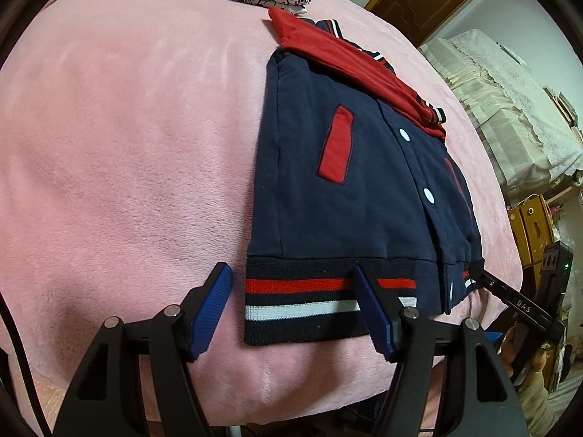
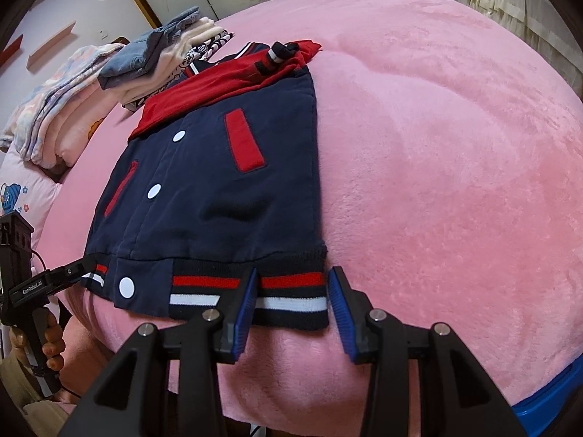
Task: Fold large clothes
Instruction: 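Grasp the striped jacket hem with both grippers, then lift the hem with both grippers and fold it up over the sleeves toward the collar, then lay the hem onto the collar and open both grippers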
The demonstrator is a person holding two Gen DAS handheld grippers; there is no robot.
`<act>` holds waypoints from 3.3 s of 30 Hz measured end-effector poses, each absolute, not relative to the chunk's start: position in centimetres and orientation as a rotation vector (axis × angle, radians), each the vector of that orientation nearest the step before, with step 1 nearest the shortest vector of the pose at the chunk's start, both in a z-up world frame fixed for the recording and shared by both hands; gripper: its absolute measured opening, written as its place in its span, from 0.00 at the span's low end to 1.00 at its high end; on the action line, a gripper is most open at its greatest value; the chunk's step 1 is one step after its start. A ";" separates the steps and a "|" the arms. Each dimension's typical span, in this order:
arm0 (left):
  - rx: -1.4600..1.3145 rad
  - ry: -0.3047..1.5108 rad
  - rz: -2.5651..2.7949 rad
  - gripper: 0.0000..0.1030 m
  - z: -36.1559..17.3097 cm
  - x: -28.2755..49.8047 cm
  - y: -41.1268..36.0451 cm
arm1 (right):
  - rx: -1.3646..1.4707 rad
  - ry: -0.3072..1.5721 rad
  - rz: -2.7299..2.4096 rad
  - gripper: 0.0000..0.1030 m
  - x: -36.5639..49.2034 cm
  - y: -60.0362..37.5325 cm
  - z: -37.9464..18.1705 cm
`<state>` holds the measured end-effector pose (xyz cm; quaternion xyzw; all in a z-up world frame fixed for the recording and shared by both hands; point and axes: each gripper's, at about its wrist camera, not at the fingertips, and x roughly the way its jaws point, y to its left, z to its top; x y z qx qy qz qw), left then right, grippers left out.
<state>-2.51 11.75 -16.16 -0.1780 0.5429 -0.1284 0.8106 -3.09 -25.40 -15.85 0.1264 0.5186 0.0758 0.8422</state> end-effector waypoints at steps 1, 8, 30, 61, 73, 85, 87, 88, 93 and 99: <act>-0.381 1.162 -0.277 0.65 -16.2 -2.5 11.8 | 0.264 1.096 0.161 0.40 -3.0 -25.3 -15.9; -0.315 1.161 -0.294 0.49 -16.1 -2.7 11.0 | 0.255 1.124 0.210 0.13 -2.8 -24.8 -16.1; -0.816 0.918 -0.476 0.09 -6.9 12.8 14.4 | 0.578 0.890 0.364 0.10 12.4 -29.1 -4.5; -0.359 1.088 -0.171 0.28 -14.9 28.6 10.5 | 0.269 1.073 0.143 0.08 28.6 -25.2 -14.9; -0.311 1.076 -0.112 0.29 -14.6 28.3 10.1 | 0.280 1.031 0.070 0.29 26.7 -25.8 -13.3; -0.189 1.007 -0.105 0.47 -8.3 22.2 9.4 | 0.268 0.982 0.072 0.29 20.6 -25.4 -8.4; -0.177 1.002 -0.107 0.47 -7.4 21.1 9.2 | 0.247 0.986 0.048 0.29 19.5 -25.1 -7.9; -0.171 0.997 -0.109 0.48 -7.0 20.5 9.1 | 0.243 0.990 0.045 0.29 19.0 -24.9 -7.7; -0.131 0.994 -0.105 0.48 -5.8 17.9 8.7 | 0.239 0.997 0.050 0.29 16.5 -24.3 -7.1; -0.144 1.019 -0.131 0.48 -5.1 14.8 8.2 | 0.220 0.995 0.054 0.29 12.8 -23.3 -6.7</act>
